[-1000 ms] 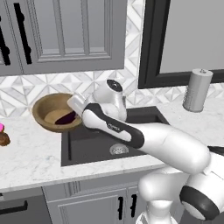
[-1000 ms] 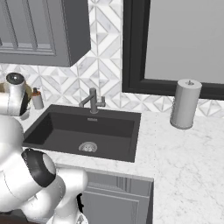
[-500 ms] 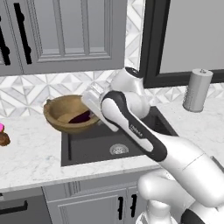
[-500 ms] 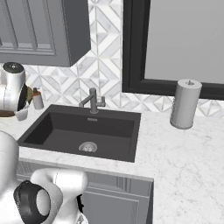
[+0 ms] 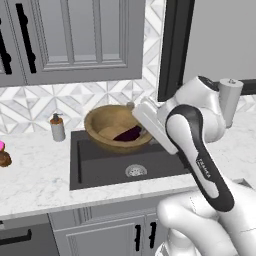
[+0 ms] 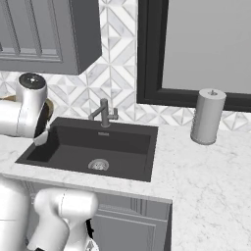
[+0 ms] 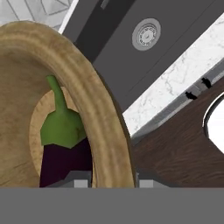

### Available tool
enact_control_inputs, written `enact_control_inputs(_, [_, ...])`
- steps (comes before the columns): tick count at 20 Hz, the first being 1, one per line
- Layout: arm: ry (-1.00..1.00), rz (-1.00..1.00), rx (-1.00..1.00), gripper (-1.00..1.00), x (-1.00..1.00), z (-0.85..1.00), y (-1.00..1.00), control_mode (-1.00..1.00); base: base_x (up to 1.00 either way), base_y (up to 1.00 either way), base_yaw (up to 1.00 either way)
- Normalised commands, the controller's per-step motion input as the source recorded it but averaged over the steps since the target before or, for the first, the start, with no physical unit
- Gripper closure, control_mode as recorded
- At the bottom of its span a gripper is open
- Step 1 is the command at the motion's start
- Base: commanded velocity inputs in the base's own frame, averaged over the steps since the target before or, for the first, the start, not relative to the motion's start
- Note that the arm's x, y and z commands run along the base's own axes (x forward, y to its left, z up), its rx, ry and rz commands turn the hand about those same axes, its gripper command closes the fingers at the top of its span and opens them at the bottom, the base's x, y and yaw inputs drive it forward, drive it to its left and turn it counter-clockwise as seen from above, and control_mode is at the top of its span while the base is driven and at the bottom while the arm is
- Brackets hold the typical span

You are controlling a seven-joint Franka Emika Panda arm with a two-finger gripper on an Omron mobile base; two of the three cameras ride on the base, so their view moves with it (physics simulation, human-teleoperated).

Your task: Pick the eggplant from the sink and place it in the bowl. Then pick the bowl and place it in the microwave. Then close the microwave door and press the start button.

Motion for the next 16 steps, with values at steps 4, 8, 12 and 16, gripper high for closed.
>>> enact_control_inputs(4, [0.0,-0.06,0.06,1.0,-0.06,0.19,-0.78,-1.0,0.0,0.0,0.0])
enact_control_inputs(8, [0.01,0.0,-0.01,1.0,0.03,0.0,-0.02,-1.0,0.0,0.0,0.0])
enact_control_inputs(12, [0.0,0.0,0.0,1.0,-0.03,0.0,0.0,-1.0,0.0,0.0,0.0])
enact_control_inputs(16, [0.0,-0.1,0.0,1.0,-0.1,0.0,0.0,-1.0,0.0,0.0,0.0])
